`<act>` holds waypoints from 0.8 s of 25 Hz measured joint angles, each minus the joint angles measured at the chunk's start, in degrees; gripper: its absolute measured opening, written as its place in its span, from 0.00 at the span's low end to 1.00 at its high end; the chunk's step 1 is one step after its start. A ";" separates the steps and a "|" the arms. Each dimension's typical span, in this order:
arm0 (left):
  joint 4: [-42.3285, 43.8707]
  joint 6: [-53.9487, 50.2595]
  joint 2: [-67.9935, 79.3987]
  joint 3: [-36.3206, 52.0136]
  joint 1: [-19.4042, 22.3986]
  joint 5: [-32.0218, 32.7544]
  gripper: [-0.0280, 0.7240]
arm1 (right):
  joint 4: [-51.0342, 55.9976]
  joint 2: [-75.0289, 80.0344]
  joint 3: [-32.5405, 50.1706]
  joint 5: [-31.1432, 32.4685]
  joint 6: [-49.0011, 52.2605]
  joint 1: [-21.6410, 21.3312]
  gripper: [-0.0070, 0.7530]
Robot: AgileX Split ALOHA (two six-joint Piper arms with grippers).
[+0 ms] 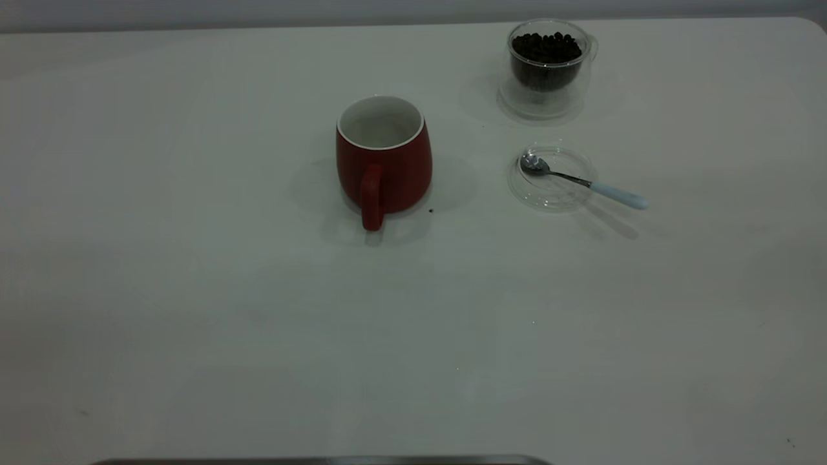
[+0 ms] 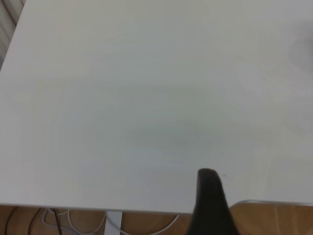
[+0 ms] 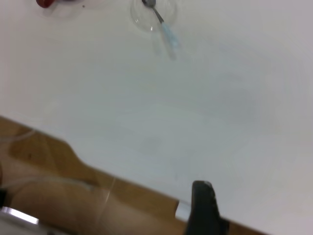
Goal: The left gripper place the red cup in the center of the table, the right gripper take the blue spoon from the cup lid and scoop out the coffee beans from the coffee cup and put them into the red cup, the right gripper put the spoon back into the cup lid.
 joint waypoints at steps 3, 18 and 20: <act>0.00 0.00 0.00 0.00 0.00 0.00 0.82 | -0.01 -3.81 2.29 -1.89 0.61 -1.84 0.79; 0.00 -0.17 0.00 0.00 0.00 0.00 0.82 | -1.26 -18.43 9.42 -3.06 0.40 -10.87 0.79; 0.00 -0.17 0.00 0.00 0.00 0.00 0.82 | -1.03 -18.43 9.49 -3.20 0.28 -10.87 0.79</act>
